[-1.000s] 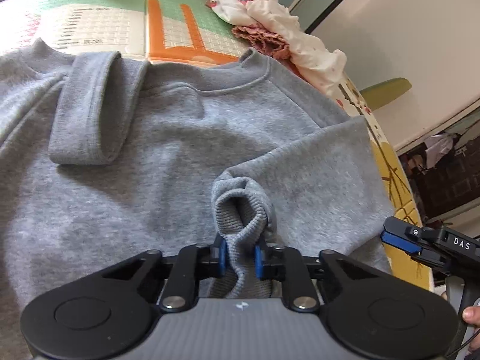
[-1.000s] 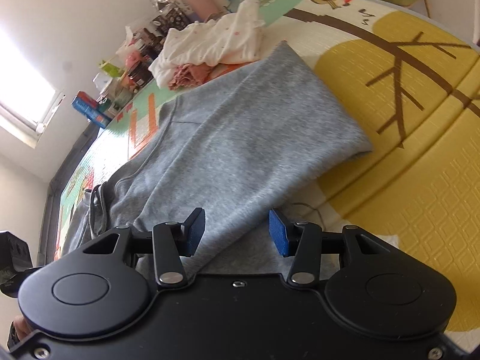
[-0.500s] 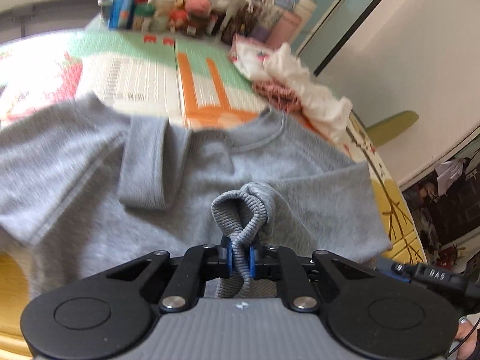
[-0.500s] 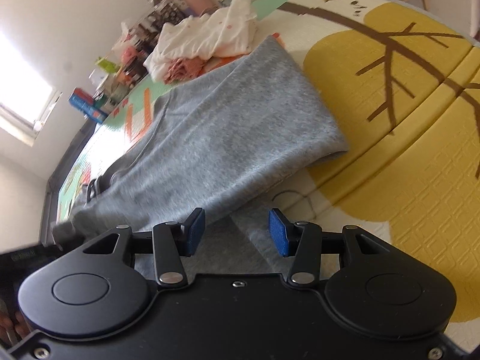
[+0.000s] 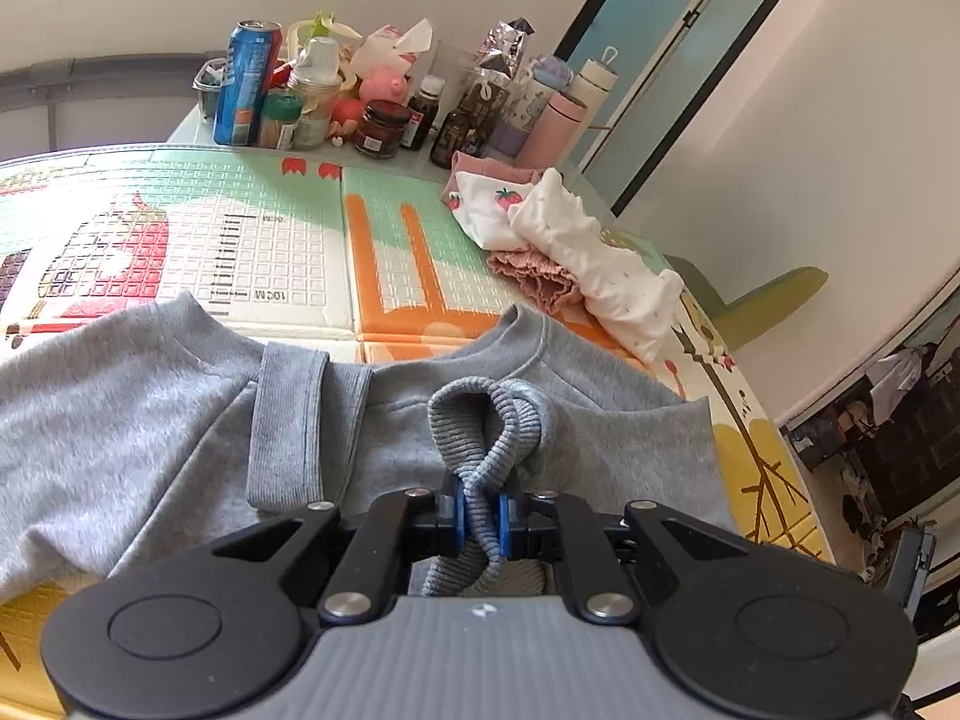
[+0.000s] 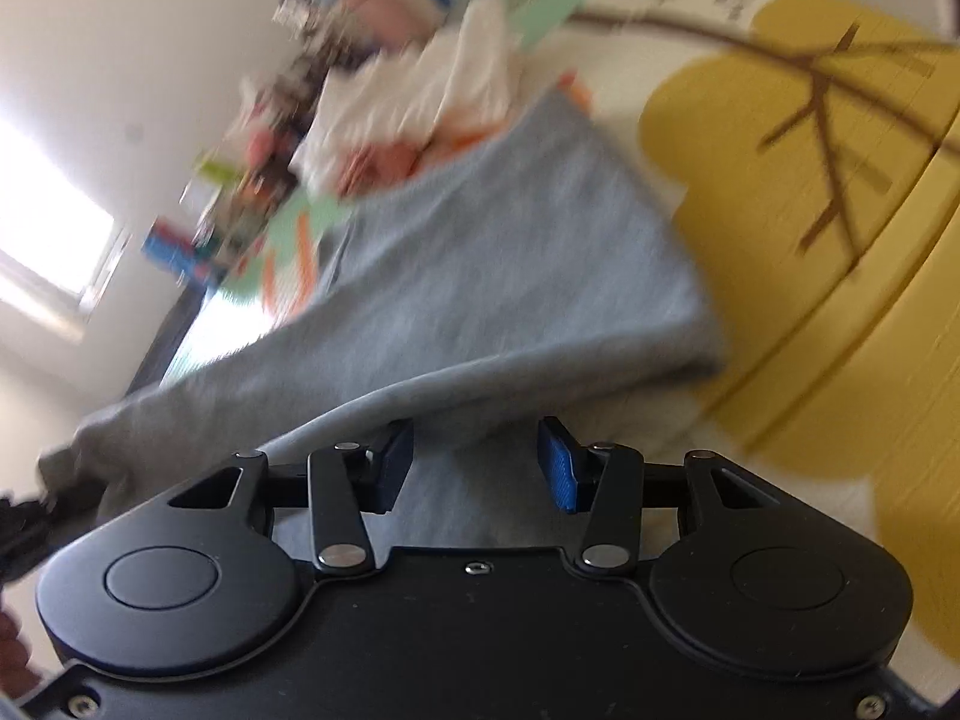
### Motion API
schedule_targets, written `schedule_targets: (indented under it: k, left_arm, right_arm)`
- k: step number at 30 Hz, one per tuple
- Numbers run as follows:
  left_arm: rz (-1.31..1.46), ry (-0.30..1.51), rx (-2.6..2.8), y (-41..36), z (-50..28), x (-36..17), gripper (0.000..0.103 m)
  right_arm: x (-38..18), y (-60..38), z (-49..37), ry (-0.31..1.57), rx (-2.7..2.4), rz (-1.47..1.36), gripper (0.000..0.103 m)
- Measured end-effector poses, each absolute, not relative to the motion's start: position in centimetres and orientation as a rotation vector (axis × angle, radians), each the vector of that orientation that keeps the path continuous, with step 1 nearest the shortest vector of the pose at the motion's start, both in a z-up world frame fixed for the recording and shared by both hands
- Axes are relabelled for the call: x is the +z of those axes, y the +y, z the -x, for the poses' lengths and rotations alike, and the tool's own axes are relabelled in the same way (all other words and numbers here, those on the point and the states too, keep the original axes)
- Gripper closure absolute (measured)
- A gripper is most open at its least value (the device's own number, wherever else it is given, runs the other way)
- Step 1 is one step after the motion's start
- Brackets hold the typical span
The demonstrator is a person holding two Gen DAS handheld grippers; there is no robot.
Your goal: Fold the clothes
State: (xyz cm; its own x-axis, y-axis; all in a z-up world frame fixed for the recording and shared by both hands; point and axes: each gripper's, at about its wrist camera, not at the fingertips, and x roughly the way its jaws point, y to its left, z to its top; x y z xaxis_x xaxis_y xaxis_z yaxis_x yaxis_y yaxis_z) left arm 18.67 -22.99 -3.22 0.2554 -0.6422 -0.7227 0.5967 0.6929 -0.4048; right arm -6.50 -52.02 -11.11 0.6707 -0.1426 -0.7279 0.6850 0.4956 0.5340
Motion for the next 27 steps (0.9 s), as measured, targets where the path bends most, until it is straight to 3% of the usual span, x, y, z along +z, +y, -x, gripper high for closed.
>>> schedule_targets:
  k: [8, 13, 18, 22, 23, 25, 26, 27]
  left_arm:
    - [0.082, 1.015, -0.820, -22.3, -19.4, -3.1, 0.092]
    - [0.073, 1.011, -0.805, -22.1, -19.6, -3.0, 0.092]
    - [0.069, 1.018, -0.799, -22.1, -19.7, -3.3, 0.092]
    - [0.070, 1.025, -0.798, -22.2, -19.6, -3.6, 0.092]
    - [0.070, 1.026, -0.797, -22.2, -19.6, -3.7, 0.092]
    - [0.070, 1.031, -0.794, -22.2, -19.7, -3.8, 0.092]
    - [0.069, 1.033, -0.791, -22.2, -19.7, -3.9, 0.092]
    - [0.067, 1.035, -0.789, -22.2, -19.7, -3.9, 0.092]
  right_arm:
    - [-10.8, -54.0, 6.9, 0.614, -0.710, -0.875, 0.061]
    - [-11.1, -55.4, 8.6, 0.465, -0.628, -1.093, 0.061]
    - [-10.3, -56.5, 8.7, 0.460, -0.589, -1.162, 0.051]
    - [-10.9, -57.4, 8.4, 0.494, -0.586, -1.240, 0.050]
    - [-11.3, -57.5, 8.4, 0.492, -0.591, -1.266, 0.053]
    - [-11.8, -57.5, 8.5, 0.479, -0.614, -1.300, 0.067]
    - [-12.0, -57.4, 8.5, 0.471, -0.628, -1.311, 0.080]
    - [-12.2, -57.4, 8.5, 0.464, -0.641, -1.316, 0.087]
